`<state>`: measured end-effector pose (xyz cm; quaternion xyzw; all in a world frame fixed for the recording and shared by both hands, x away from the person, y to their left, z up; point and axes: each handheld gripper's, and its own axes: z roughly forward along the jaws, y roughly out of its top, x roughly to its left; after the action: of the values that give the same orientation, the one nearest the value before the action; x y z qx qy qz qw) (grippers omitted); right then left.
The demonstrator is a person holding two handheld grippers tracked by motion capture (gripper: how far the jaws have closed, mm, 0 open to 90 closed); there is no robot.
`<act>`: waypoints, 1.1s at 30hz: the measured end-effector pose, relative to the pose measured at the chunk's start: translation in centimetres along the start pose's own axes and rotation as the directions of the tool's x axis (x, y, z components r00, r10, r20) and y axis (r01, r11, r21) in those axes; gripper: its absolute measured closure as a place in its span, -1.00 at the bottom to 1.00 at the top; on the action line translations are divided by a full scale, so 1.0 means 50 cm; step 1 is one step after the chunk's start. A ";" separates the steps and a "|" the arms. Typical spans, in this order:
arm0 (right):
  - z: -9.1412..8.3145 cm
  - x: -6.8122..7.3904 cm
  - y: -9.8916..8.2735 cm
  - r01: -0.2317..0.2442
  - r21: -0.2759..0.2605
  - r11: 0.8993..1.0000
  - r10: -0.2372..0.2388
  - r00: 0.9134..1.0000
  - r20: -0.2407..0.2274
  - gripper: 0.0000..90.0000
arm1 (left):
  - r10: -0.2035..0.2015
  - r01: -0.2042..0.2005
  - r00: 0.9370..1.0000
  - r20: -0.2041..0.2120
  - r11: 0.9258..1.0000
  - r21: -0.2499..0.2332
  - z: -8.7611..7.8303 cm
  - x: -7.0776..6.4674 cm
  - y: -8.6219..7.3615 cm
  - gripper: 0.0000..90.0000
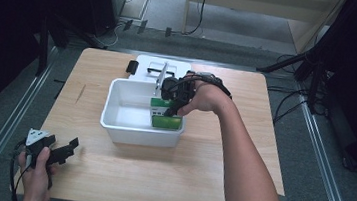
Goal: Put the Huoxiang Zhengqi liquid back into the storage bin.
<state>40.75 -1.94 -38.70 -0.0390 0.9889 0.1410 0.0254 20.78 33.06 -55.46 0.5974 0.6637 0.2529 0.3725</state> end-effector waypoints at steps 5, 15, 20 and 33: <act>0.022 -0.002 -0.004 0.007 0.003 1.000 -0.007 1.000 -0.006 0.43 | -0.001 0.001 1.000 0.000 1.000 -0.002 0.000 0.000 0.000 -0.68; 0.041 -0.002 -0.009 0.011 0.015 1.000 -0.011 1.000 -0.012 0.42 | -0.001 0.001 1.000 0.001 1.000 -0.002 0.000 0.000 0.000 -0.68; 0.047 -0.001 -0.010 -0.014 0.022 1.000 0.014 1.000 -0.012 0.41 | -0.004 0.004 1.000 0.001 1.000 -0.004 0.000 0.000 0.000 -0.68; 0.014 0.000 -0.010 -0.110 -0.001 0.994 0.110 0.994 0.002 0.01 | 0.000 0.000 1.000 -0.001 1.000 0.000 0.000 0.000 0.000 -0.68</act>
<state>40.84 -2.24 -39.49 0.0155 0.9895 0.1428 0.0185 20.77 33.05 -55.46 0.5973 0.6637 0.2533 0.3722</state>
